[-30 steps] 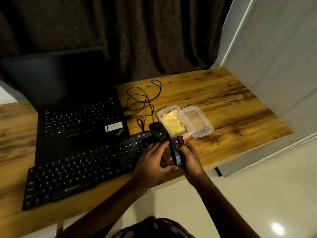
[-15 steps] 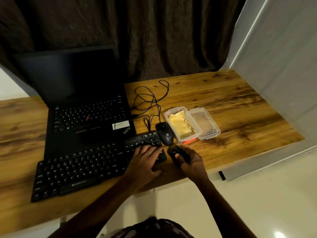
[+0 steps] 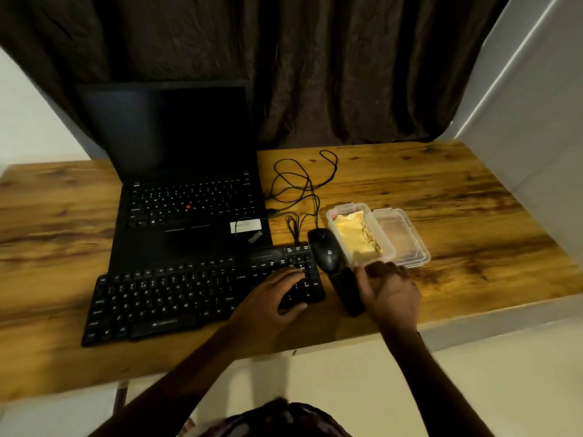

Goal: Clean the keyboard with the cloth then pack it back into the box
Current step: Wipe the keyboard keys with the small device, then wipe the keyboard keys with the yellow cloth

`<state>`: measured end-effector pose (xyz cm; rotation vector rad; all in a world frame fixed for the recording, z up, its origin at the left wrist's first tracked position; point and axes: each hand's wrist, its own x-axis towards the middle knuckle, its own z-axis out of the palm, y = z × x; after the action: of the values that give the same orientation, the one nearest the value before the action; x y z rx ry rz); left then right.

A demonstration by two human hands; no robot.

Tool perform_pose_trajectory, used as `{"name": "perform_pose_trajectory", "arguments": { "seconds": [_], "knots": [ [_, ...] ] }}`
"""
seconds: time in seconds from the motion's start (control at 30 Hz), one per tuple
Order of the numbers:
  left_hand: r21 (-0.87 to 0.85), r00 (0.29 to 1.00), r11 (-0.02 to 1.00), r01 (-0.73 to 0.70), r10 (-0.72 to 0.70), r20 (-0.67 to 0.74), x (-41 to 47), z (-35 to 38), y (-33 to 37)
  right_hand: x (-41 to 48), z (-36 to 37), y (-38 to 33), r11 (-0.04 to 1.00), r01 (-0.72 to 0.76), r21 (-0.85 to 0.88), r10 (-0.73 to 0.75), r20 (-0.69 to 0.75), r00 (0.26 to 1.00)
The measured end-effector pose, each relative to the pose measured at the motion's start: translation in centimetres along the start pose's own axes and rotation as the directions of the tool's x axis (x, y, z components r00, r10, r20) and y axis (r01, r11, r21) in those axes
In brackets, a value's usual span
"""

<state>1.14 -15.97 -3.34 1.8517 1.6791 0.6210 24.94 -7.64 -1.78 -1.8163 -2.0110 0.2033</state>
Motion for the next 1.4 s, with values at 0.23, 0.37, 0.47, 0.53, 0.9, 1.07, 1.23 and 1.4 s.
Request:
{"name": "perform_pose_trajectory", "arguments": {
  "seconds": [0.23, 0.37, 0.47, 0.53, 0.9, 1.07, 1.23, 1.4],
  "knots": [
    [0.003, 0.989, 1.000, 0.004, -0.004, -0.147, 0.2, -0.6, -1.9, 11.6, -0.1, -2.0, 0.952, 0.294, -0.090, -0.292, 0.033, 0.956],
    [0.058, 0.983, 0.998, -0.025, 0.035, -0.181, 0.2, -1.1, -2.5, 14.8, 2.5, -2.7, 0.852, 0.403, -0.335, -0.301, 0.316, 0.900],
    [0.084, 0.974, 0.996, -0.008, 0.027, -0.223, 0.4, -1.4, -2.8, 15.2, 2.7, -3.5, 0.827, 0.422, -0.372, -0.318, 0.309, 0.896],
    [0.083, 0.968, 0.997, -0.010, 0.030, -0.247, 0.3, -1.6, -2.8, 15.2, 2.7, -3.8, 0.817, 0.425, -0.391, -0.324, 0.299, 0.898],
    [0.045, 0.964, 0.997, -0.057, 0.067, -0.256, 1.5, -1.9, -1.3, 14.5, 3.1, -3.1, 0.857, 0.384, -0.343, -0.295, 0.284, 0.912],
    [-0.121, 0.971, 0.992, -0.044, 0.014, -0.237, 4.4, -2.0, 1.8, 14.1, 1.7, -2.0, 0.941, 0.307, -0.140, -0.284, 0.162, 0.945],
    [-0.299, 0.961, 0.954, 0.029, -0.109, -0.253, 8.3, -2.5, 5.5, 13.7, -2.2, -3.2, 0.914, 0.404, -0.037, -0.404, 0.009, 0.915],
    [-0.436, 0.953, 0.898, 0.067, -0.186, -0.238, 11.9, -2.6, 7.4, 13.6, -6.3, -6.0, 0.806, 0.434, 0.402, -0.460, -0.034, 0.887]
  ]
}}
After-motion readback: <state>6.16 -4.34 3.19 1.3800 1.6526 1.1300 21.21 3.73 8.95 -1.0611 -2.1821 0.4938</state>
